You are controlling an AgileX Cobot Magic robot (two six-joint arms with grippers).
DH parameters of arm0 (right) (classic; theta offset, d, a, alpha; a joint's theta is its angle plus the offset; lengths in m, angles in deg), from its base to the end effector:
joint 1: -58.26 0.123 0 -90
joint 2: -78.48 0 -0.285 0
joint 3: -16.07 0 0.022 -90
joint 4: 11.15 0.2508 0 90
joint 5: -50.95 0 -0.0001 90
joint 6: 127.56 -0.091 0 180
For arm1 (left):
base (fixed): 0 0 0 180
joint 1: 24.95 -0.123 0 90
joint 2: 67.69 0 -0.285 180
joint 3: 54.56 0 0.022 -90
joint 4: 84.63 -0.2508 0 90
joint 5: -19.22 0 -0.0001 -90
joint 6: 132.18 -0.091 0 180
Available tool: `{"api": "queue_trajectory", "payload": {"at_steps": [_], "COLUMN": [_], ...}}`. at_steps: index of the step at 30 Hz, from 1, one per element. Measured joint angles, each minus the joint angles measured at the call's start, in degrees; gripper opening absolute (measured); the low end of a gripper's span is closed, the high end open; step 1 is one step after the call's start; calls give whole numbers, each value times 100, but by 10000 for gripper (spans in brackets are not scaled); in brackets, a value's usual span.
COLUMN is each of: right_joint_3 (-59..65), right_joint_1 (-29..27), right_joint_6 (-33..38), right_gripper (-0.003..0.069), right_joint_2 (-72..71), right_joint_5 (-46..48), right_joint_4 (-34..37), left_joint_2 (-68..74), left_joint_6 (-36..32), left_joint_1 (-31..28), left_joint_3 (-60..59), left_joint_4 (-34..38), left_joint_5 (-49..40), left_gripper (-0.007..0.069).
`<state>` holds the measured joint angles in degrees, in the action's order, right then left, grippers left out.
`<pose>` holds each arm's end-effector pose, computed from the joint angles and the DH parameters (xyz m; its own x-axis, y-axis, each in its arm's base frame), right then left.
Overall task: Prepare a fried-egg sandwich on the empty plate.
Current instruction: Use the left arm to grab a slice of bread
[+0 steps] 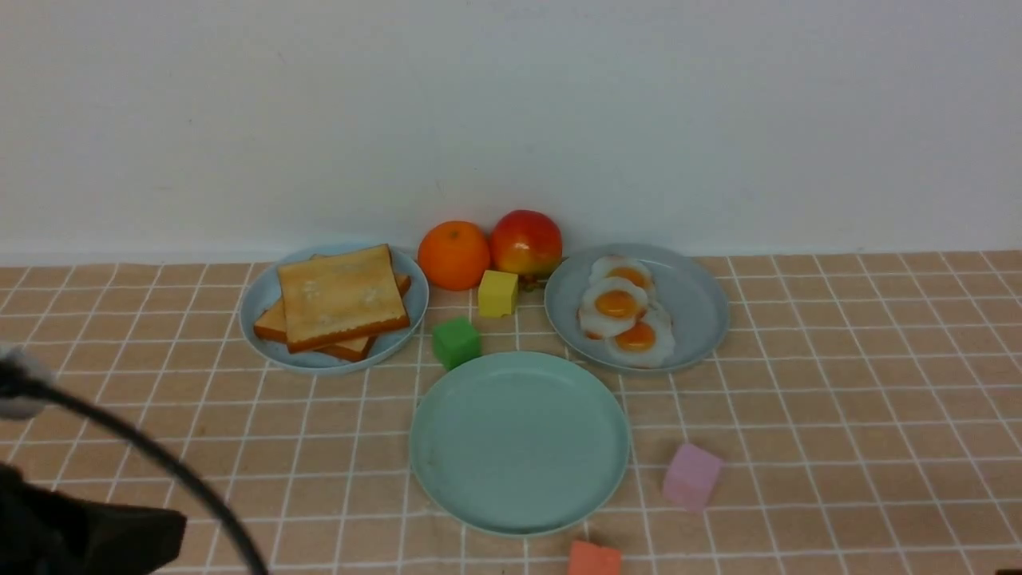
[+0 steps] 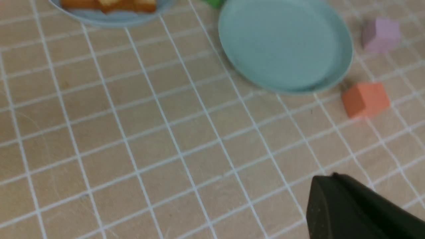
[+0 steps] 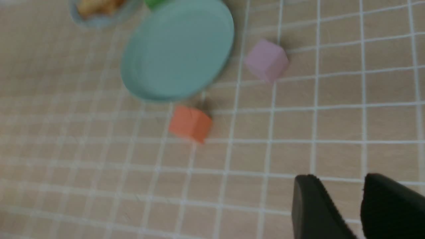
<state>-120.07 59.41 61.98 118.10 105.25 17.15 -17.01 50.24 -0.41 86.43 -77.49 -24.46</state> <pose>0.0865 0.0368 0.2964 -0.7316 0.1122 -0.6724 -0.1955 0.9104 0.3646 0.1206 -0.0637 0.3048 -0.6789 0.1652 -0.7154 0.3844 0.9101 -0.1546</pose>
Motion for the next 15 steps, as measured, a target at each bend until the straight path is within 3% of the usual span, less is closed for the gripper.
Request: {"api": "queue_trajectory", "payload": {"at_steps": [7, 15], "right_joint_3": [-1168, -1388], "right_joint_1": [91, 176], "right_joint_6": [583, 642], "right_gripper": [239, 239], "right_joint_2": [980, 1033], "right_joint_5": [685, 836], "right_joint_4": [-50, -8], "left_joint_2": [2228, 4844], "left_joint_6": [-395, -1680], "left_joint_1": [18, -587], "left_joint_3": [1287, 3391], "left_joint_4": [-182, 213], "left_joint_5": [-43, -134], "left_gripper": [-13, -13]}}
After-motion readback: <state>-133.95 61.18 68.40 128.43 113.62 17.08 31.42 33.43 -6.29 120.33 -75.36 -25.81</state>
